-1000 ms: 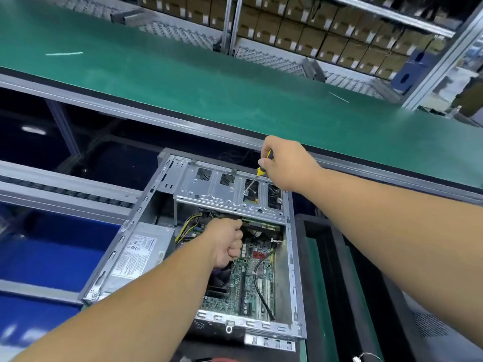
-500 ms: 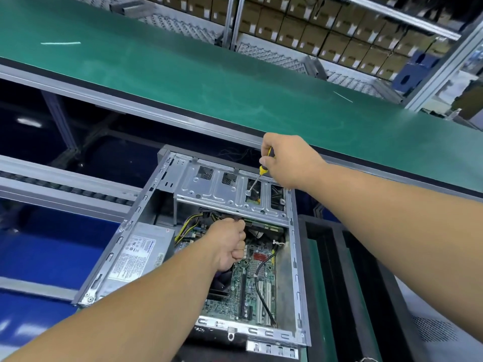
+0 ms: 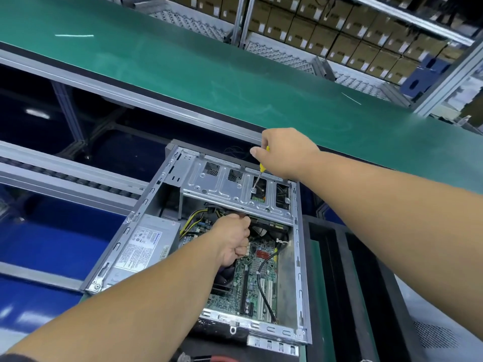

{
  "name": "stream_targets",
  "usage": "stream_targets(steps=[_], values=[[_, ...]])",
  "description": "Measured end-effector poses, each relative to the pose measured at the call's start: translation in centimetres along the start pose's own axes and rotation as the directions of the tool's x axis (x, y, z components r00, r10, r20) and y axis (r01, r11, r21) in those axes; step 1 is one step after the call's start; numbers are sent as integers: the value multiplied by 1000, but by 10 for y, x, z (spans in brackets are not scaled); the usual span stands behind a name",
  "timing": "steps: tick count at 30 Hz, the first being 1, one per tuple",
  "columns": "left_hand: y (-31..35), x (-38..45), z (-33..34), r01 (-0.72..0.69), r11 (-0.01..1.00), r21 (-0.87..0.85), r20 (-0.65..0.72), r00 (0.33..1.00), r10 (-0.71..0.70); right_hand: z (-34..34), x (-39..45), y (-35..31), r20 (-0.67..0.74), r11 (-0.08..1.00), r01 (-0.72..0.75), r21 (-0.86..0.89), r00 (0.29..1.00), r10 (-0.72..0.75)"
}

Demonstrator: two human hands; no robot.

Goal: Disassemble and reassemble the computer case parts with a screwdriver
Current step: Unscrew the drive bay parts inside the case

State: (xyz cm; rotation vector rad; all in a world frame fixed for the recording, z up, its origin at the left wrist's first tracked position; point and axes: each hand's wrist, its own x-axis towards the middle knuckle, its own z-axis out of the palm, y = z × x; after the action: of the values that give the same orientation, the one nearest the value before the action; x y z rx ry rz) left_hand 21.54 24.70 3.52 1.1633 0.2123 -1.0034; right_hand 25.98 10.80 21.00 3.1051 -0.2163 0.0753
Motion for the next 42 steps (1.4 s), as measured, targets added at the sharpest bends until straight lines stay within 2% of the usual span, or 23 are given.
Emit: stream_targets(steps=[3,5,8,13,15,17,18,21,22,24,26,27,30,31,35,36,40,42], values=[[-1,2,-1,-7,1000,19,-2,1000,7,1,4,-1,46,991,84,100,995,-89],[-1,3,-1,-8,1000,30,-5,1000,8,2,6,-2,3,998,66,-6,998,-66],[-1,3,-2,-12,999,39,6,1000,11,2,9,-2,-47,985,-48,-163,998,41],[-2,6,-2,-32,997,66,-21,999,33,-6,10,-1,132,994,13,111,991,-28],[-2,5,-2,-31,997,75,-21,999,32,-6,10,0,100,1000,24,6,995,-24],[-1,4,-1,-27,997,74,-28,999,29,-5,8,0,19,988,-26,-150,999,30],[0,2,-1,-25,997,73,-32,999,27,-4,9,1,11,986,-46,-163,999,48],[1,-1,-1,-24,997,71,-32,999,26,-2,8,4,99,996,-12,89,995,3],[2,-2,-1,-23,997,69,-28,999,25,-3,7,4,110,993,17,119,993,-30],[2,-3,-1,-22,997,68,-17,1000,23,-2,6,5,69,999,47,18,996,-48],[2,-3,-1,-18,998,64,-12,1000,19,-1,3,5,-12,994,-7,-110,1000,5],[3,-3,-1,-14,998,64,-14,1000,15,0,3,6,-23,994,-27,-109,999,25],[5,-4,0,-10,998,57,-29,999,12,0,3,5,62,988,8,153,998,-18],[5,-5,0,-15,998,57,-38,999,18,-2,2,4,68,983,31,179,997,-44],[6,-8,0,-32,996,86,-80,996,39,0,-3,1,-55,999,-16,-38,998,14],[7,-9,0,-27,994,106,-92,995,37,3,-3,1,-64,999,-25,-45,998,22],[12,-12,0,-40,979,201,-154,985,72,4,-2,7,43,955,27,295,998,-41],[10,-9,-1,-71,970,233,-204,972,120,4,-4,9,15,962,16,272,1000,-20]])
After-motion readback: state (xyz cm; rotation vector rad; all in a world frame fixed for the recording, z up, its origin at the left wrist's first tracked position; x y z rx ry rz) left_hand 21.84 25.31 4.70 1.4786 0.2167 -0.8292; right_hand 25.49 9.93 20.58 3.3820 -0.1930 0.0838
